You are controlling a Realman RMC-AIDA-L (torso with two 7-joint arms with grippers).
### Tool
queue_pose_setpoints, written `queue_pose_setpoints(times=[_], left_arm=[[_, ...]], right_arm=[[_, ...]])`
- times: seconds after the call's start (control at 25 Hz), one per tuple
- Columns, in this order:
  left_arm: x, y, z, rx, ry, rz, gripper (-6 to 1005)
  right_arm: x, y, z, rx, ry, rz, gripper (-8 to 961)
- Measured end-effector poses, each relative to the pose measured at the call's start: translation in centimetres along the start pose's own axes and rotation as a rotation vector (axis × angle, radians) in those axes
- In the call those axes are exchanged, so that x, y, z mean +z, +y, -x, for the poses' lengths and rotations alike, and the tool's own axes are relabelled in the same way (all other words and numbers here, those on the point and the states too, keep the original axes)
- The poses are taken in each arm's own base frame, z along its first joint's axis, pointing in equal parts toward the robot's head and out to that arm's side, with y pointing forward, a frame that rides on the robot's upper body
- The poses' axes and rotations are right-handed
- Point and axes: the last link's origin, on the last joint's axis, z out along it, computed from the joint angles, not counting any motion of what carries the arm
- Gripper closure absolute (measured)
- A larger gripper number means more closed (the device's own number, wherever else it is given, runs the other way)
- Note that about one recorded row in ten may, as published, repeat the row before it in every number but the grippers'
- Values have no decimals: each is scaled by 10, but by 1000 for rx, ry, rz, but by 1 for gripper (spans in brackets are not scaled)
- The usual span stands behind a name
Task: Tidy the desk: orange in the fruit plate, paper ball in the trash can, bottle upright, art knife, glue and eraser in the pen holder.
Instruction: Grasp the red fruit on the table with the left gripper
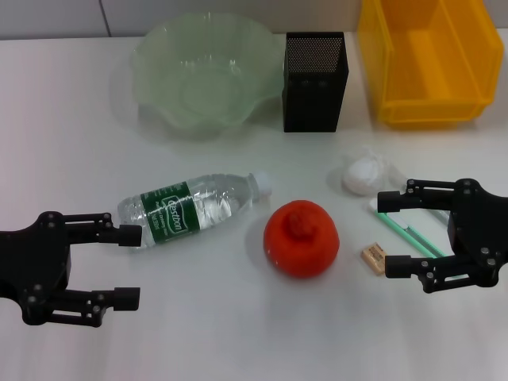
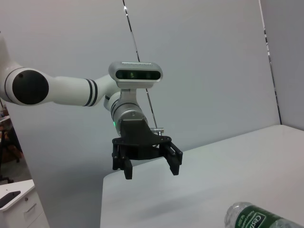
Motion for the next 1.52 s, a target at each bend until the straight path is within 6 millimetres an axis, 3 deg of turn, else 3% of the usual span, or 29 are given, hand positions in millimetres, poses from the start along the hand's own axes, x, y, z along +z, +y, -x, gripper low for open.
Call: queue_pose_setpoints(times=[0.92, 1.04, 1.12, 1.28, 1.32, 1.36, 1.4, 1.52], left_arm=[[-1, -2, -4, 5, 7, -9, 228], [-1, -3, -7, 14, 14, -13, 229], [16, -13, -20, 50, 64, -15, 231], [16, -13, -20, 50, 64, -15, 233], [38, -21, -24, 61, 74, -22, 233], [38, -21, -24, 61, 74, -22, 234], [54, -28, -21, 69, 54, -42, 234], [54, -28, -21, 69, 54, -42, 236]], right_arm=[[-3, 1, -2, 11, 2, -11, 116], [-13, 1, -2, 22, 20, -34, 116], [-24, 1, -2, 37, 33, -57, 117], [-47, 2, 3, 56, 52, -92, 118], [-53, 3, 5, 55, 60, -106, 118], [-59, 4, 7, 51, 69, -122, 118], [-64, 5, 9, 48, 84, -138, 117], [-74, 8, 17, 46, 134, -165, 117]])
